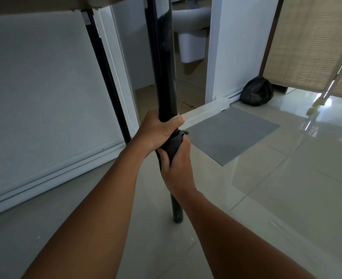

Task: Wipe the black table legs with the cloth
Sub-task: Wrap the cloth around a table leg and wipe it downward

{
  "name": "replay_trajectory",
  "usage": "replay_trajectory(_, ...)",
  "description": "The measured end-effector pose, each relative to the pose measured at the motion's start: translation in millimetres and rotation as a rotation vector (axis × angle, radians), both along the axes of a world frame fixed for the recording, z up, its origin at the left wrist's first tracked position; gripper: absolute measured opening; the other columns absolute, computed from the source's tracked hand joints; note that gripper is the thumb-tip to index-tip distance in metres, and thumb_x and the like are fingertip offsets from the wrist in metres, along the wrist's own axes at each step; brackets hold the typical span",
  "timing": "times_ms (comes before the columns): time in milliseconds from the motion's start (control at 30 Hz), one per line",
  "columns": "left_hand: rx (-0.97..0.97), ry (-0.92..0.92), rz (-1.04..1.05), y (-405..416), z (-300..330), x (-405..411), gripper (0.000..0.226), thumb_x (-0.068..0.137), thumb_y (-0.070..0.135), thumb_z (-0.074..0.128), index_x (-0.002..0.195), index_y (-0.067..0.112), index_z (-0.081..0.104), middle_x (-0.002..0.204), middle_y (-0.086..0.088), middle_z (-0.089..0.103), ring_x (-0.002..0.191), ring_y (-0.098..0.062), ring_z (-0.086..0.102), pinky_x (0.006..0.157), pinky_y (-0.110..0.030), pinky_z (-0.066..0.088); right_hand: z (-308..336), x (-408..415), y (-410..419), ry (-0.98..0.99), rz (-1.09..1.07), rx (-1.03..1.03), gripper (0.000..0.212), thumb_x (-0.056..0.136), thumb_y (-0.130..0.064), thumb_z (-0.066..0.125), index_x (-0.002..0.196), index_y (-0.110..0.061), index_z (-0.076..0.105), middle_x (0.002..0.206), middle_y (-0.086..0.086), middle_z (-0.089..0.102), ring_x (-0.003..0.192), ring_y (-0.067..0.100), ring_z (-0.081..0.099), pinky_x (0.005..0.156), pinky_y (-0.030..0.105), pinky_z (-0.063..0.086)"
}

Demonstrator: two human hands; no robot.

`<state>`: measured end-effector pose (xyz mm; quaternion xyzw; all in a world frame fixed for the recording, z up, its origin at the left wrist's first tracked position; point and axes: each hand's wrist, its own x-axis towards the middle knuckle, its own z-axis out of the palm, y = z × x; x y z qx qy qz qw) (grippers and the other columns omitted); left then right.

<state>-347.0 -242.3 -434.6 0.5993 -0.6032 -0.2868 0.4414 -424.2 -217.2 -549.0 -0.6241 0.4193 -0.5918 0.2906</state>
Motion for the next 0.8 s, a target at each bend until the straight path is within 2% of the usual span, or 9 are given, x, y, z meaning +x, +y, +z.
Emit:
replay_trajectory(67,-0.007,-0.008,-0.025,0.8,-5.5,0.6,0.026,0.086,0.039,0.071,0.095,0.015,0.075,0.092,-0.005,0.072,0.073,0.0,0.066,0.048,-0.001,0.042,-19.3,-2.1,6.0,0.025,0.01,0.072,0.056,0.096,-0.019,0.065,0.142,-0.009,0.034,0.128,0.008,0.051,0.116,0.015,0.054,0.101,0.03,0.05)
replay_trajectory(167,-0.014,-0.014,-0.049,1.1,-8.5,1.9,0.025,0.087,0.038,0.071,0.097,0.014,0.074,0.095,-0.005,0.071,0.08,-0.002,0.065,0.049,0.0,0.042,-30.9,-7.1,4.2,0.042,0.055,0.151,0.049,0.097,-0.02,0.065,0.135,-0.009,0.036,0.125,0.007,0.053,0.112,0.015,0.055,0.1,0.036,0.051)
replay_trajectory(267,-0.02,-0.003,-0.054,-0.3,-8.3,3.4,0.023,0.086,0.037,0.071,0.096,0.016,0.075,0.098,-0.004,0.074,0.089,-0.008,0.068,0.06,-0.009,0.046,-22.8,-5.5,-2.2,-0.017,0.086,0.146,0.047,0.096,-0.025,0.064,0.133,-0.015,0.036,0.123,0.005,0.053,0.109,0.013,0.055,0.093,0.024,0.051)
replay_trajectory(367,-0.012,0.01,-0.052,-1.1,-11.2,4.3,0.025,0.085,0.039,0.071,0.096,0.017,0.076,0.098,-0.004,0.075,0.088,-0.01,0.07,0.066,-0.017,0.048,-20.5,0.5,-7.5,-0.066,0.051,0.061,0.048,0.095,-0.03,0.062,0.133,-0.019,0.036,0.125,0.003,0.052,0.111,0.009,0.055,0.09,0.013,0.049)
replay_trajectory(467,-0.026,0.025,-0.045,-0.6,-15.8,2.9,0.027,0.083,0.042,0.07,0.091,0.017,0.077,0.095,-0.003,0.076,0.085,-0.008,0.07,0.066,-0.018,0.049,-30.7,-1.2,-11.1,0.008,0.004,-0.019,0.053,0.095,-0.03,0.064,0.137,-0.014,0.036,0.125,0.004,0.053,0.108,0.009,0.055,0.088,0.008,0.047)
replay_trajectory(567,-0.035,0.025,-0.05,0.3,-23.9,1.0,0.034,0.086,0.047,0.066,0.086,0.016,0.079,0.095,-0.001,0.077,0.089,-0.01,0.071,0.072,-0.02,0.051,-44.0,-2.4,-11.1,0.037,0.001,-0.018,0.058,0.094,-0.03,0.064,0.14,-0.011,0.034,0.126,0.004,0.052,0.109,0.008,0.054,0.089,0.005,0.044)
replay_trajectory(700,-0.041,0.026,-0.051,2.0,-29.8,0.6,0.032,0.091,0.044,0.066,0.085,0.016,0.079,0.094,0.001,0.078,0.086,-0.004,0.07,0.066,-0.01,0.046,-61.1,0.4,-3.0,0.026,-0.012,0.035,0.052,0.093,-0.03,0.066,0.132,-0.028,0.032,0.119,-0.003,0.051,0.109,-0.006,0.052,0.088,0.003,0.042)
replay_trajectory(767,-0.044,0.02,-0.061,2.2,-30.2,0.3,0.031,0.092,0.042,0.066,0.085,0.015,0.079,0.096,-0.002,0.077,0.09,-0.008,0.07,0.067,-0.013,0.047,-66.7,-0.5,0.9,0.026,0.002,0.071,0.052,0.094,-0.025,0.066,0.129,-0.032,0.029,0.118,-0.006,0.049,0.11,-0.013,0.049,0.089,0.003,0.041)
replay_trajectory(800,-0.048,0.017,-0.067,1.7,-30.4,-0.2,0.031,0.093,0.041,0.066,0.085,0.014,0.079,0.097,-0.004,0.077,0.091,-0.01,0.07,0.069,-0.015,0.048,-67.4,-0.4,1.2,0.017,0.01,0.09,0.05,0.095,-0.024,0.066,0.129,-0.031,0.03,0.119,-0.005,0.049,0.111,-0.011,0.049,0.091,0.006,0.042)
